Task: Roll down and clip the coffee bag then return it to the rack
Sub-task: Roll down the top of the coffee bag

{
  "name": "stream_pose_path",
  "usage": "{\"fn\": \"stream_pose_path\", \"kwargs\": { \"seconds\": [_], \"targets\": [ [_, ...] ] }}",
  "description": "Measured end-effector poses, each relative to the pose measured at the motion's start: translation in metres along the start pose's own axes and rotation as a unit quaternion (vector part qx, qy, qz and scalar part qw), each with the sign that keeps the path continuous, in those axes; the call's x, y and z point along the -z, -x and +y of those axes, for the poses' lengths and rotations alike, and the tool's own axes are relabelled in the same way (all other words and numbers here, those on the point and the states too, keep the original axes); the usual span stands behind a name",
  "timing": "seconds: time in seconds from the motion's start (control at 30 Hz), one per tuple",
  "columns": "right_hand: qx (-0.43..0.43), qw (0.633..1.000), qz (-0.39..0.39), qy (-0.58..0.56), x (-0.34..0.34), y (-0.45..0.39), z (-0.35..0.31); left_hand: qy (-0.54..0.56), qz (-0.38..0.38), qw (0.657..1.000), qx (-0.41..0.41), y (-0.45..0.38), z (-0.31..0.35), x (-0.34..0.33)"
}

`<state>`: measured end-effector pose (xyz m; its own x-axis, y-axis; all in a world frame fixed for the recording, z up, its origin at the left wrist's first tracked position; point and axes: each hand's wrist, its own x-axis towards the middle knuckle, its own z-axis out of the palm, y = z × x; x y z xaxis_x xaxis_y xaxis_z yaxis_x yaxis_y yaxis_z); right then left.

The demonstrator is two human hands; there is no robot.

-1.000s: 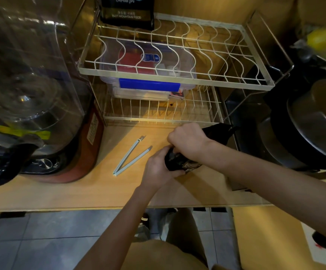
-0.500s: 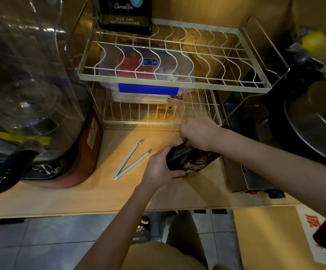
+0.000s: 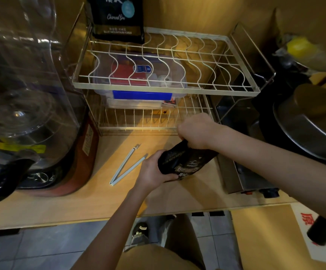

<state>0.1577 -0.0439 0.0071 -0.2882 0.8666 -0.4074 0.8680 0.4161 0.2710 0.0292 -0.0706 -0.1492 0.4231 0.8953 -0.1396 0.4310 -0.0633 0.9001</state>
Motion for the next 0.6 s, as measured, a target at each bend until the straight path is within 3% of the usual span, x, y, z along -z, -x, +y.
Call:
{"fn": "stream_pose_path", "kwargs": {
  "seconds": [0.17,0.33,0.5,0.6],
  "targets": [
    [0.006,0.999,0.005,-0.047,0.004,0.001,0.003,0.006,-0.002,1.000,-0.002,-0.001,-0.007,0.000],
    [0.049,0.961,-0.043,-0.269,0.010,0.006,0.024,0.038,0.008,0.999,0.010,0.004,-0.022,0.007],
    [0.076,0.965,0.068,-0.241,-0.003,0.004,0.019,0.064,-0.004,0.997,0.032,0.007,-0.037,0.016],
    [0.086,0.960,0.084,-0.254,-0.005,-0.001,0.013,0.098,-0.014,0.994,0.042,0.007,-0.040,0.020]
  ]
}}
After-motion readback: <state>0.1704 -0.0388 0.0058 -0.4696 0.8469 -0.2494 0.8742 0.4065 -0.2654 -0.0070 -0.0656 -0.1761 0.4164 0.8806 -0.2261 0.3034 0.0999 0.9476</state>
